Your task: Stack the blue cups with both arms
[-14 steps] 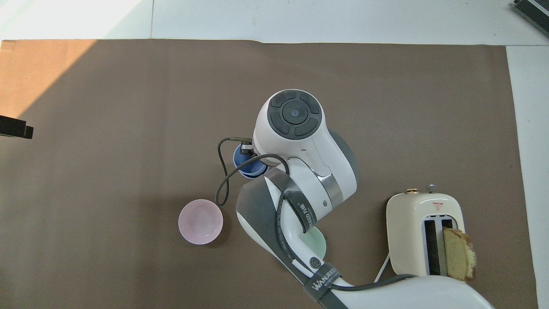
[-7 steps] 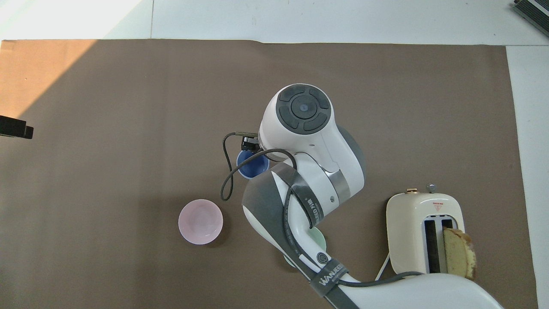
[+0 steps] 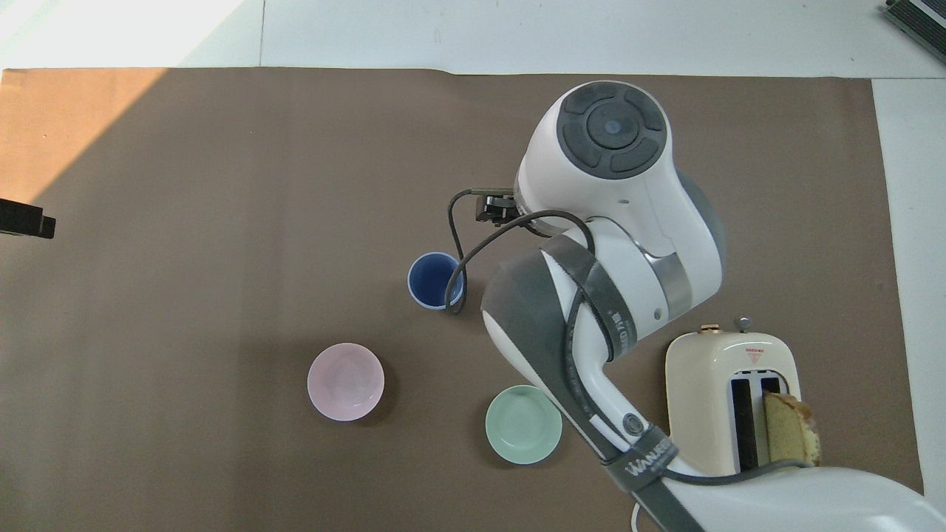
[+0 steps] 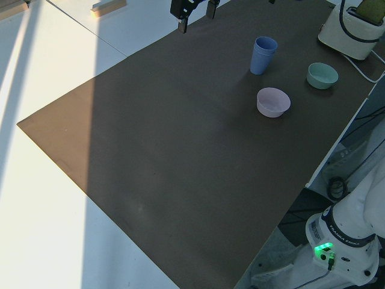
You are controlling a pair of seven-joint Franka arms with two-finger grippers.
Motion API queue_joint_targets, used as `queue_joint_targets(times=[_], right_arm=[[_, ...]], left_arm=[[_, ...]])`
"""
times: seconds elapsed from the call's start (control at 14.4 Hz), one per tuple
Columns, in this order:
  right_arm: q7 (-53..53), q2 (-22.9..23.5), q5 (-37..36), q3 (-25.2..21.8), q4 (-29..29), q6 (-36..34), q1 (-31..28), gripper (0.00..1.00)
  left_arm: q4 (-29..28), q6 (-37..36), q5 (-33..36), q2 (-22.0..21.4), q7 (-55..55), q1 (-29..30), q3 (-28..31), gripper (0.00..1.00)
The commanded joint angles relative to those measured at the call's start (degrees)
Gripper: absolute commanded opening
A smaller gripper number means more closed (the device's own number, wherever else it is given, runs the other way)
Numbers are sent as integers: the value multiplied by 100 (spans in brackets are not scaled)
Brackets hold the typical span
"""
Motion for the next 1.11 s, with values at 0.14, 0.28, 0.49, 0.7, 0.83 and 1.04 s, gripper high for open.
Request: queue_joint_targets(times=[0.14,0.28,0.49,0.7,0.83,1.04], right_arm=[[-1643,-256,-178,70,703,-1268,-801,100],[-2145,-450,-275,35,703,-1523,-1056,100],[-2683,-706,-311,61,650,-1683,-1566,100],[-2954,-837,117,96,396,-1595,-2234,100],[-3070,-1108,304,70,-146,-1315,-2445,100],[-3070,-1646,305,78,-1133,-804,-2447,100]], left_arm=[[238,-377,66,82,-26,31,-33,100],[239,-412,57,82,0,40,-33,100],[212,-351,49,30,44,40,-24,100],[177,-359,22,12,53,40,-24,100],[160,-377,-100,3,45,40,-15,100],[107,-403,-118,-23,36,49,-15,100]])
